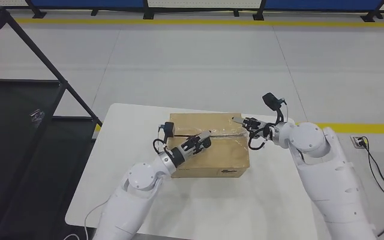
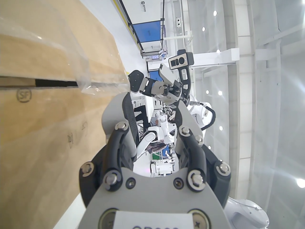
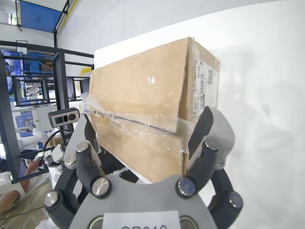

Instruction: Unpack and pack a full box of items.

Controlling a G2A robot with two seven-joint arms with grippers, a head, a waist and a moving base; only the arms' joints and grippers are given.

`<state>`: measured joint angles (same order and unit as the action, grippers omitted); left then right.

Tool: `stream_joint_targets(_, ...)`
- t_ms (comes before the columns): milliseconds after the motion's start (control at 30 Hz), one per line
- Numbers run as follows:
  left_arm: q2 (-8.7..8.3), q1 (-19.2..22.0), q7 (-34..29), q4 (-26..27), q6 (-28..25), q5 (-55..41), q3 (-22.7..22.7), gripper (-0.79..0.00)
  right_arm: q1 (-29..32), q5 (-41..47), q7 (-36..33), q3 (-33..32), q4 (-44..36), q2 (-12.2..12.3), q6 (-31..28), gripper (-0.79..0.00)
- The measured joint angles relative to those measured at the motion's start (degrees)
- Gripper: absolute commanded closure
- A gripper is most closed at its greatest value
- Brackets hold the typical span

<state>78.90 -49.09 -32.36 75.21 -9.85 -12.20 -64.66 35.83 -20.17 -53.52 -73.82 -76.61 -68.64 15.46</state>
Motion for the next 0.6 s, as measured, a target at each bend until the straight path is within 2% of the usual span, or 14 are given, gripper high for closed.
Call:
stream_joint_targets(133,-0.30,-1.36,0.21,1.54,-1.13,-0.43,-1.43,-0.397,2.00,2.85,3.92,-2.03,-3.06,0.14,-1.46,-0.785)
stream_joint_targets(333,-1.20,-5.30,0.68,6.24,-3.22,-0.85,-5.39,-0.409,4.97,10.27,5.95,-4.50,-6.36,0.28,-7.98,-0.785)
stream_joint_targets(467,-1.84,-7.90,1.22,9.03,-3.47,-0.52,-8.28,-0.422,3.87,14.42,5.15,-3.42,-4.51,-0.04,-9.81,-0.785)
stream_joint_targets(600,-2.43,-10.62,2.54,10.68,-4.03,-0.95,-11.60,-0.419,0.21,17.00,3.60,0.65,1.32,-0.89,-10.07,-0.785)
